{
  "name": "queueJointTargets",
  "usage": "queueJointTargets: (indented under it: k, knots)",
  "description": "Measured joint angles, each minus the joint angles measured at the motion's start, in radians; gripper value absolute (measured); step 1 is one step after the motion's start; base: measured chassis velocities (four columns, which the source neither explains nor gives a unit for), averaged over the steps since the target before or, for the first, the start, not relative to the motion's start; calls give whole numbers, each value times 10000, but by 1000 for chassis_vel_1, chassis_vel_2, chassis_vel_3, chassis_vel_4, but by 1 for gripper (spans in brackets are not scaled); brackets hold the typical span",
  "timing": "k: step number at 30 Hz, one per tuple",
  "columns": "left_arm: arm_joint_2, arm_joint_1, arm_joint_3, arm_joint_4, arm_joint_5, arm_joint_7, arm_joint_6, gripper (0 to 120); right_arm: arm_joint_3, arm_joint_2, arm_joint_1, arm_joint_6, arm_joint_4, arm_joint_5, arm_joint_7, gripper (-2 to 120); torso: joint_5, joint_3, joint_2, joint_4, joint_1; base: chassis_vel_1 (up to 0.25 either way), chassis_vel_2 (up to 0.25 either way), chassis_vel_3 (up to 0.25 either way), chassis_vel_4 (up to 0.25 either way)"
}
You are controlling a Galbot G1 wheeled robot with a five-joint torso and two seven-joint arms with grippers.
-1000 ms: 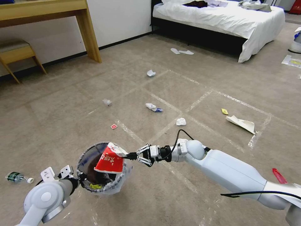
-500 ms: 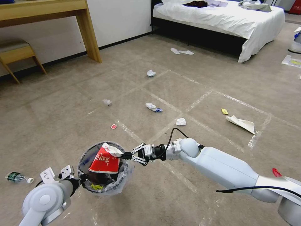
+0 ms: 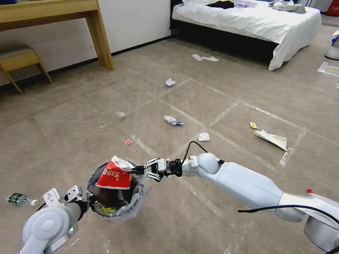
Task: Pick up the trash bin and place the garbage on the floor into it.
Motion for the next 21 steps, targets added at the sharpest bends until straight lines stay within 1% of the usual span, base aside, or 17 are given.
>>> queueJointTargets:
  k: [3, 4, 6, 7, 8, 9, 11, 12, 13, 14, 15, 17, 18, 20, 21]
  knots:
    - [34, -50, 15, 26, -47, -2, -1, 0, 87, -29, -114, -106, -19, -115, 1, 40, 1, 0, 0, 1, 0, 0, 0, 0, 0]
    - [34, -50, 15, 26, -47, -2, -1, 0, 87, -29, -114, -106, -19, -115, 1, 40, 1, 0, 0, 1, 0, 0, 0, 0, 0]
    - [65, -70, 15, 33, -87, -6, -1, 0, 109, -41, -182, -119, -71, -148, 1, 50, 1, 0, 0, 1, 0, 0, 0, 0, 0]
    - [65, -70, 15, 33, -87, -6, -1, 0, 109, -41, -182, -119, -71, -148, 1, 50, 1, 0, 0, 1, 0, 0, 0, 0, 0]
    - [79, -82, 13, 56, -96, -5, -4, 0, 118, -59, -218, -111, -83, -174, 13, 57, 1, 0, -1, 1, 0, 0, 0, 0, 0]
    - [79, -82, 13, 56, -96, -5, -4, 0, 118, -59, -218, -111, -83, -174, 13, 57, 1, 0, -1, 1, 0, 0, 0, 0, 0]
    - [85, -107, 13, 80, -104, -12, -9, 0, 124, -89, -244, -83, -84, -200, 45, 67, 1, 0, 0, 1, 0, 0, 0, 0, 0]
    - [85, -107, 13, 80, -104, -12, -9, 0, 124, -89, -244, -83, -84, -200, 45, 67, 1, 0, 0, 1, 0, 0, 0, 0, 0]
    - [91, -111, 13, 81, -112, -14, -10, 0, 125, -99, -245, -74, -82, -208, 65, 71, 1, 0, -1, 1, 0, 0, 0, 0, 0]
    - [112, -117, 16, 87, -122, -15, -11, 0, 128, -104, -245, -58, -70, -215, 126, 79, 1, 0, -1, 1, 0, 0, 0, 0, 0]
    - [112, -117, 16, 87, -122, -15, -11, 0, 128, -104, -245, -58, -70, -215, 126, 79, 1, 0, -1, 1, 0, 0, 0, 0, 0]
    - [144, -142, 16, 125, -152, -26, -19, 0, 202, -113, -245, -13, -10, -209, 270, 90, 1, 0, -1, 1, 0, 0, 0, 0, 0]
    - [144, -142, 16, 125, -152, -26, -19, 0, 202, -113, -245, -13, -10, -209, 270, 90, 1, 0, -1, 1, 0, 0, 0, 0, 0]
    - [167, -147, 17, 143, -164, -34, -22, 0, 475, -169, -249, 9, 106, -130, 385, 98, 2, 0, 0, 3, 0, 0, 0, 0, 0]
    - [172, -149, 18, 149, -173, -41, -22, 0, 847, -255, -291, 16, 219, 22, 465, 99, 1, 0, -1, 5, 0, 0, 0, 0, 0]
